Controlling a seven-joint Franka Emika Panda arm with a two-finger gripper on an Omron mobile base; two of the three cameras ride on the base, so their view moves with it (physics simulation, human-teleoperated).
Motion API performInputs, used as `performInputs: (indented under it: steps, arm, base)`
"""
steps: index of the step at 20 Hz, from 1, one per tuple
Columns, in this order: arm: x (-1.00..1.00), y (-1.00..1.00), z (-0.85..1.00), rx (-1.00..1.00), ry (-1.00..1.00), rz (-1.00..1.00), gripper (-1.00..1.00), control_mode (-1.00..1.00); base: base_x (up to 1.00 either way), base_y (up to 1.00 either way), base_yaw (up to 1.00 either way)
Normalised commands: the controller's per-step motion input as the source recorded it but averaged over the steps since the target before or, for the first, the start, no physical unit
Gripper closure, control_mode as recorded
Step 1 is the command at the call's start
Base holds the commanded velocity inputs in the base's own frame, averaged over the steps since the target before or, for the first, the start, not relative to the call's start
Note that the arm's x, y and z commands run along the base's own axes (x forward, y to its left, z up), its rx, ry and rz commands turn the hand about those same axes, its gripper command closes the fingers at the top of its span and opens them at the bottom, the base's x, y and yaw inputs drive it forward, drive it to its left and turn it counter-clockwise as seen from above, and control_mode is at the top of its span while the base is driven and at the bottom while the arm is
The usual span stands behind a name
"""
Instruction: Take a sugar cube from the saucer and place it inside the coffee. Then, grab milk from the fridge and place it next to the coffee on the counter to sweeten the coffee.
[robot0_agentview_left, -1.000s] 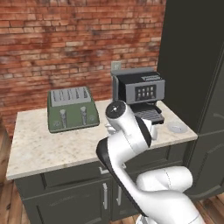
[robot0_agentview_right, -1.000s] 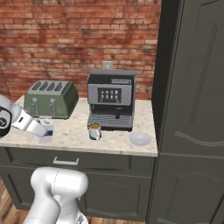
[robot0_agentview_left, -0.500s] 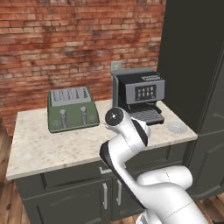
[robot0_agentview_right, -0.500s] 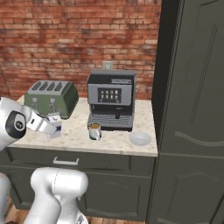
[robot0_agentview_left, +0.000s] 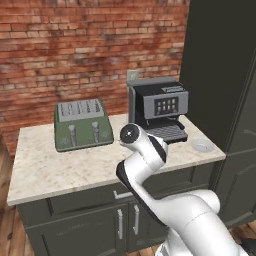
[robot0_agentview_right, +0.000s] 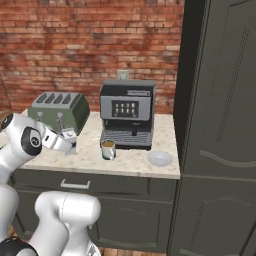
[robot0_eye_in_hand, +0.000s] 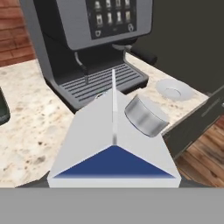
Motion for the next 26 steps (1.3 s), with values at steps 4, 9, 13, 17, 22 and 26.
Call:
performInputs:
  steps: [4, 9, 13, 17, 22, 26]
  arm:
    - [0.33, 0.00, -0.14, 0.00, 0.00, 0.00, 1.00, -1.00]
    - [0.38, 0.00, -0.26, -0.01, 0.00, -0.02, 1.00, -1.00]
    - [0.33, 0.00, -0.25, -0.01, 0.00, -0.01, 1.00, -1.00]
    - [0.40, 0.00, -0.17, 0.00, 0.00, -0.03, 1.00, -1.00]
    - [0.40, 0.00, -0.16, 0.00, 0.00, -0.05, 1.00, -1.00]
    - [0.34, 0.00, -0.16, 0.00, 0.00, -0.03, 1.00, -1.00]
  base:
    - [0.00, 0.00, 0.00]
    - [0.00, 0.00, 0.00]
    - [0.00, 0.00, 0.00]
    - [0.00, 0.00, 0.00]
    - [0.00, 0.00, 0.00]
    - [0.00, 0.00, 0.00]
